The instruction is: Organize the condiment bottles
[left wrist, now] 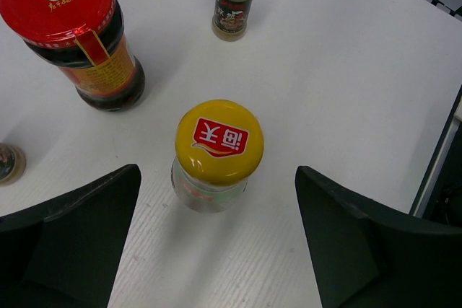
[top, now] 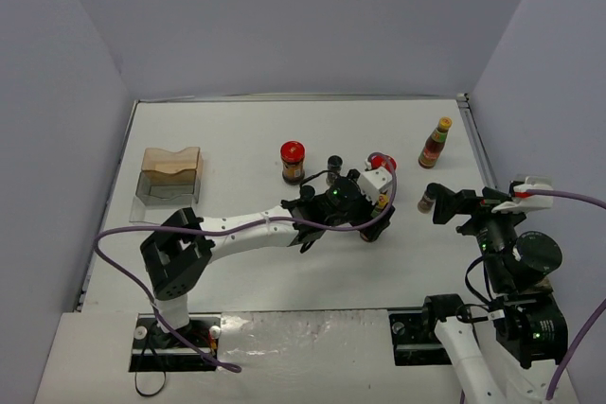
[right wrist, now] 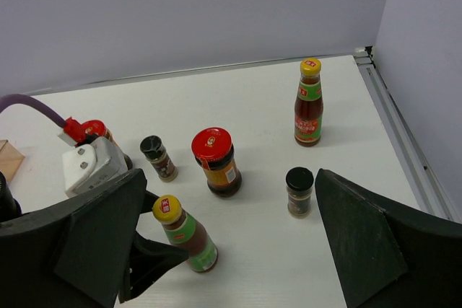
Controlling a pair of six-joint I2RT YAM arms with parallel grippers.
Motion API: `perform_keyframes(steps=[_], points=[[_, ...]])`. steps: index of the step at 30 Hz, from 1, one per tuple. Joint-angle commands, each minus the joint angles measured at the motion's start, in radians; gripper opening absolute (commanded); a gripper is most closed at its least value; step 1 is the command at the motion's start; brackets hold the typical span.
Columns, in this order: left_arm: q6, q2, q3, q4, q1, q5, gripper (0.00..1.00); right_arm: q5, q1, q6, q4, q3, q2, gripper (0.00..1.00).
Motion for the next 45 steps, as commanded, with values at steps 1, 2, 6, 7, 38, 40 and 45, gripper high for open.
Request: perform_keyframes(steps=[1,2,6,7,38,40,45], points=[[0.016,-0.008,0.072,0.121,0.001,0.021,0.8,-0.015,0.007,0.0,0.054,0.033,0.005,1.0],[0.016,-0.002,0.072,0.124,0.001,0.022,0.78,-0.016,0.007,0.0,0.053,0.033,0.005,1.0],[0.016,0.01,0.061,0.159,0.001,0.027,0.71,-0.018,0.007,0.0,0.049,0.033,0.002,1.0],[0.019,0.016,0.061,0.164,0.001,0.027,0.69,-0.017,0.007,0.0,0.049,0.034,0.001,1.0],[0.055,-0.384,0.178,-0.212,0.018,-0.15,0.0,-0.027,0.007,0.002,0.035,0.072,0.018,1.0],[0.061,-0.425,0.225,-0.307,0.036,-0.206,0.0,-0.024,0.007,0.003,0.037,0.073,0.025,1.0],[0.111,-0.536,0.294,-0.46,0.124,-0.37,0.0,-0.037,0.007,0.004,0.039,0.077,0.046,1.0]])
